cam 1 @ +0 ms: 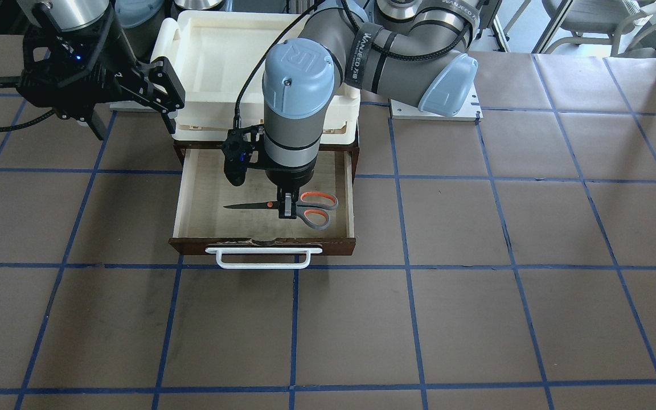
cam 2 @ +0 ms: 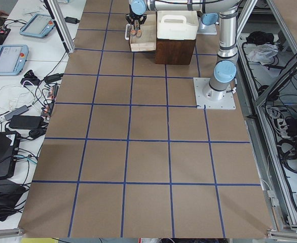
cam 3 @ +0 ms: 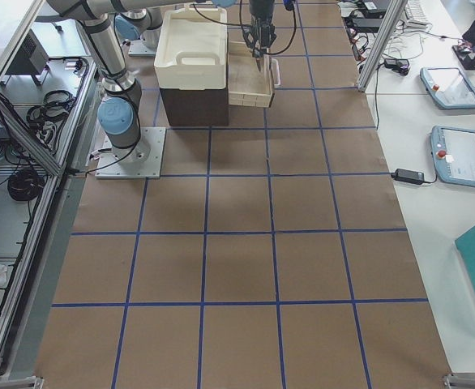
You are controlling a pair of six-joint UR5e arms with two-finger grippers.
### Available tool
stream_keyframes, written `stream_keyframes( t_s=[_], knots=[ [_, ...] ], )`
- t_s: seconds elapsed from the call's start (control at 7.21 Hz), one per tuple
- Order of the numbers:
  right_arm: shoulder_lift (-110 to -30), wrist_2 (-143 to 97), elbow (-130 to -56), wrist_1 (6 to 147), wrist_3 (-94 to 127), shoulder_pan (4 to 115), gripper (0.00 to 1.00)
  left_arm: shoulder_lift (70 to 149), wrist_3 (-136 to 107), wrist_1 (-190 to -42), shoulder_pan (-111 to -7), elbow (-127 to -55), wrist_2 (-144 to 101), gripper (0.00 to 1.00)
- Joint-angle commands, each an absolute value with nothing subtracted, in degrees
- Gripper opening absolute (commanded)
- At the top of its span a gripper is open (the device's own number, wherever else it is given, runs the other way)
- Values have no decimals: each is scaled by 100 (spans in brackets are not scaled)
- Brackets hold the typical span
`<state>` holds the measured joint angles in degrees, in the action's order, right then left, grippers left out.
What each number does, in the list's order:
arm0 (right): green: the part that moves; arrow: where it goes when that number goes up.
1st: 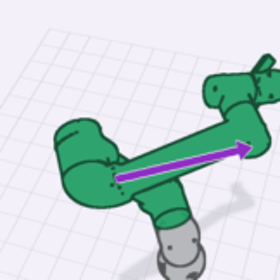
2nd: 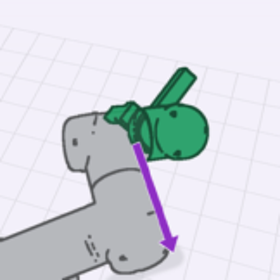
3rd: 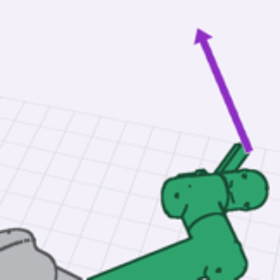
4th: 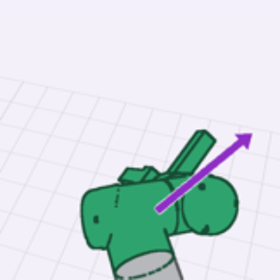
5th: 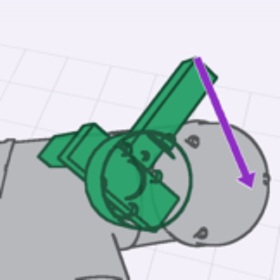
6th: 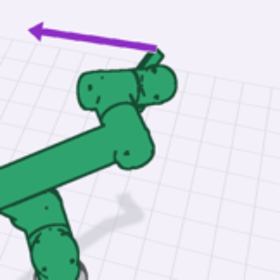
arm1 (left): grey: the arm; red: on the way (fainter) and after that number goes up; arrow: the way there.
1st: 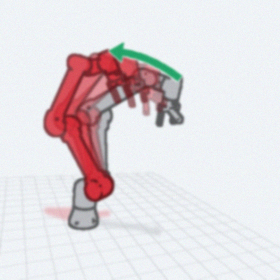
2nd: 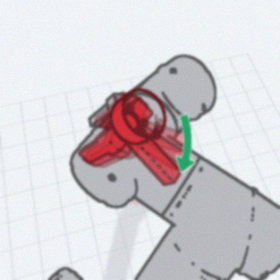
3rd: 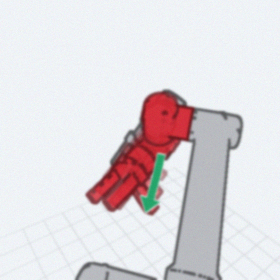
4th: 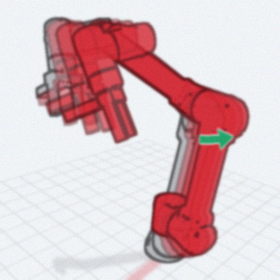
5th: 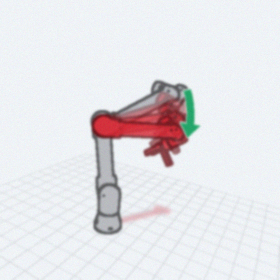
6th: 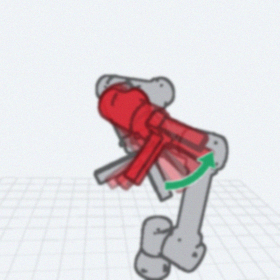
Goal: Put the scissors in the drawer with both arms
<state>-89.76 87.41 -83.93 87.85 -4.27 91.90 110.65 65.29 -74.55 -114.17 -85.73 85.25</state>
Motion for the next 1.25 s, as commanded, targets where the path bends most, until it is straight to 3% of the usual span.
stream_keyframes(
  t_s=[0.0, 1.11],
  knots=[
    [-9035, 8736, -8551, 8815, -413, 9193, 100, 11065, 6504, -7453, -11487, -8648, 8552, 0],
    [-9026, 8745, -8569, 8815, -448, 9193, 100, 11127, 5811, -7559, -11496, -8789, 8367, 0]
  ],
)
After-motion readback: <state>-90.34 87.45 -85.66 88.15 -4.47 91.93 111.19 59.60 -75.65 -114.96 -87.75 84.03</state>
